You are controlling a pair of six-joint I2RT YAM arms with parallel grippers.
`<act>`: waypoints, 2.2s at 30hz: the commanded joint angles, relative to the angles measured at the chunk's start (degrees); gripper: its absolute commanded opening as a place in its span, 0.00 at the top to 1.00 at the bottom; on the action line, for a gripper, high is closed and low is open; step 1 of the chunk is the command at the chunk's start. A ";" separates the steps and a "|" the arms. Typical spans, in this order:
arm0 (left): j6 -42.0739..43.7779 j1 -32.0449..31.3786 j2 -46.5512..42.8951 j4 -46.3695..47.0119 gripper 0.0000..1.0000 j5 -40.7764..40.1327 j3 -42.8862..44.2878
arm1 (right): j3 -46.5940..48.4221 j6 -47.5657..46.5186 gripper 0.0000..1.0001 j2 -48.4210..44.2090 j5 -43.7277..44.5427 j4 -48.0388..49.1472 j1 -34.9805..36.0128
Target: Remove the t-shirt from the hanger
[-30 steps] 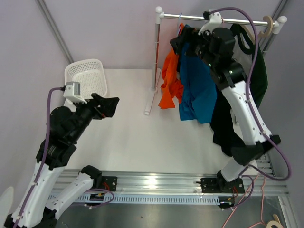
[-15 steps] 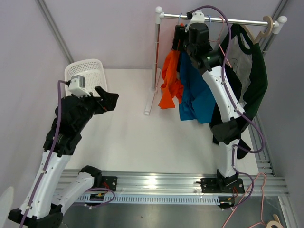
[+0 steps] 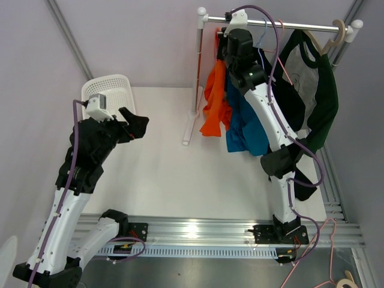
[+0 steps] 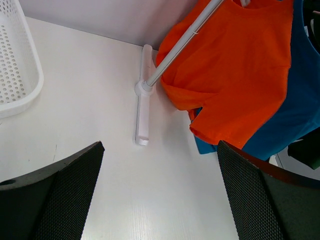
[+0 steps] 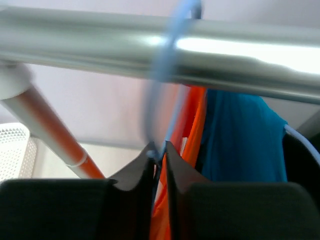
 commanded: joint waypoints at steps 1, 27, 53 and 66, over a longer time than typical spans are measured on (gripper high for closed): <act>1.07 0.59 -0.01 0.59 0.00 -0.27 2.71 | 4.34 -3.08 0.98 2.48 2.46 4.31 1.14; 23.80 -33.55 1.41 7.23 0.00 -17.48 4.94 | -24.88 19.03 1.00 -31.16 41.63 -3.14 16.70; 48.09 -63.57 17.48 53.31 0.99 -42.89 -10.02 | -31.09 43.34 1.00 -42.26 26.72 -20.73 19.87; 90.33 -96.07 16.76 102.87 0.99 -48.69 -26.10 | 0.06 49.12 1.00 -13.60 -37.76 -33.16 -13.86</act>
